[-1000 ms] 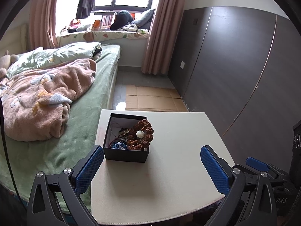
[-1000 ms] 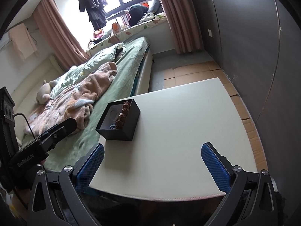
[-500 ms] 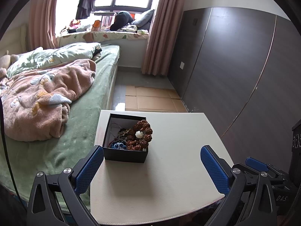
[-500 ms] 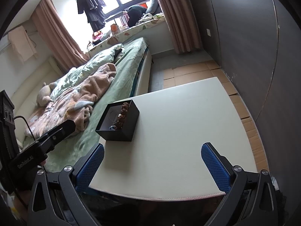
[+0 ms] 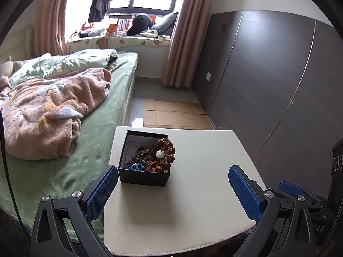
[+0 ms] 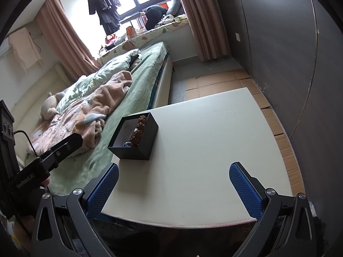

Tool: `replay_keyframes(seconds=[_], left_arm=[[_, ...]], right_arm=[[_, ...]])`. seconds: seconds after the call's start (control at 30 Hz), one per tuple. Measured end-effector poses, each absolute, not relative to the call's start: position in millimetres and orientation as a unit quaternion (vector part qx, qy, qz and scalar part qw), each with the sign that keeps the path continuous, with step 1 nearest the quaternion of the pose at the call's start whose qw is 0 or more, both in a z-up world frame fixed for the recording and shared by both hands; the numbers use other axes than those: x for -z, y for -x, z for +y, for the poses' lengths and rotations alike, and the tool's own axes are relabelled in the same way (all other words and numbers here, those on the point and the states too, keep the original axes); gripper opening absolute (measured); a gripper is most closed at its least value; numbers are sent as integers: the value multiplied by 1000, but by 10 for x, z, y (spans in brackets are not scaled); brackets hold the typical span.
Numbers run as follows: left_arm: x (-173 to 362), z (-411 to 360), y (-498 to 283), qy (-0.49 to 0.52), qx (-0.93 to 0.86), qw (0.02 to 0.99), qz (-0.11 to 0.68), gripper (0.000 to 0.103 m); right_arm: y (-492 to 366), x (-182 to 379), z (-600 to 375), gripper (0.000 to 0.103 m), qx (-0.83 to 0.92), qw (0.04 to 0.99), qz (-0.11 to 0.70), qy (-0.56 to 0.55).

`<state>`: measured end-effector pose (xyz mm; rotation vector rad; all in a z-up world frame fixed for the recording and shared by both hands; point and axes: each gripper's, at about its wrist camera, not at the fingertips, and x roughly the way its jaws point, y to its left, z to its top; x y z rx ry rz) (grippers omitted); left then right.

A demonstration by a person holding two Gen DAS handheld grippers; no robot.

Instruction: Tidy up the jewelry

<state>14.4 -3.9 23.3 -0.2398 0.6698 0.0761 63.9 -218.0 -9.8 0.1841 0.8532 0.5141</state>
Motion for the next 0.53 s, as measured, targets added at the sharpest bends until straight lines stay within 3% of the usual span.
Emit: replay_keyframes(seconds=[0.53], left_arm=[[-264, -54, -110, 104, -39, 942, 316, 102]], right_arm=[[-639, 98, -2185, 103, -246, 874, 409, -87]])
